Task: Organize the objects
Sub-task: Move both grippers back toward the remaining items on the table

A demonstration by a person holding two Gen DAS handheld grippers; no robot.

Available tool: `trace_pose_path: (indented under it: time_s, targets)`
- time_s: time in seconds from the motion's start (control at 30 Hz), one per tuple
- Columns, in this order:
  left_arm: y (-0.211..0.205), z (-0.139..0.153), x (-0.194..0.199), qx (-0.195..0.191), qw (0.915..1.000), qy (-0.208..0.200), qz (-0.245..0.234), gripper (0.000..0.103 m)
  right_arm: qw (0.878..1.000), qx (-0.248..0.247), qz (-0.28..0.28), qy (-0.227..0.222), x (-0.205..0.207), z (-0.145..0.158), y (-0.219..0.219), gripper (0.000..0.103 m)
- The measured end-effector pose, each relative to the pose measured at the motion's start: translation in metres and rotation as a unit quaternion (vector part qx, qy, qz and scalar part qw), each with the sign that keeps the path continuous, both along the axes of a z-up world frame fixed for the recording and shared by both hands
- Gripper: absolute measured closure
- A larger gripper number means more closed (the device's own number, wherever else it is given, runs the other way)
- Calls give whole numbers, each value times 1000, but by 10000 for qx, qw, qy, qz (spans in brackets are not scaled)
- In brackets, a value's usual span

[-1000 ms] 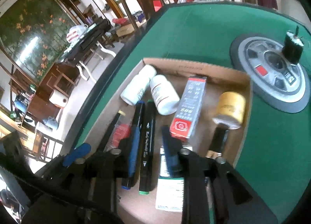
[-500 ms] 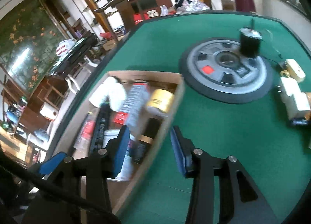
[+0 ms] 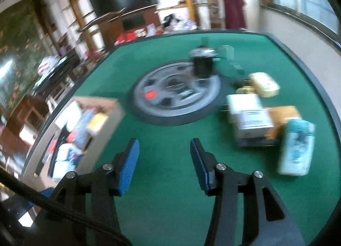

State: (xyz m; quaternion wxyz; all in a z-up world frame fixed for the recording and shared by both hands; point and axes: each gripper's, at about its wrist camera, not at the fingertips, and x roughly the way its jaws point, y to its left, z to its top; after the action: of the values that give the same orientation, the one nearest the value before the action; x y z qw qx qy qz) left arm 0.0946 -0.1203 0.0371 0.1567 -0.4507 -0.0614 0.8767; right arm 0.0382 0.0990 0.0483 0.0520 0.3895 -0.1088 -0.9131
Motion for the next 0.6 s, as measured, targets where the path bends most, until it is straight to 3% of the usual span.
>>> trace_pose_path:
  time_s: [0.23,0.33,0.5,0.6]
  targets:
    - [10,-9,-2,170,9997,-140,-63,49,9885,-415,-1451,46,16,5,136,55]
    - [14,-13,-4,266,9992,-251,-130,49,9830,-660,-1711,-78,12,0,172,55]
    - [20,-12,-2,275,9991,-224,-211,49,9762,-1531,-1503,-310,-5,-16,190,55]
    - [19,-12,-3,255,9992,-224,-197,49,9783,-1882,-739,-462,-13,-22,165,53]
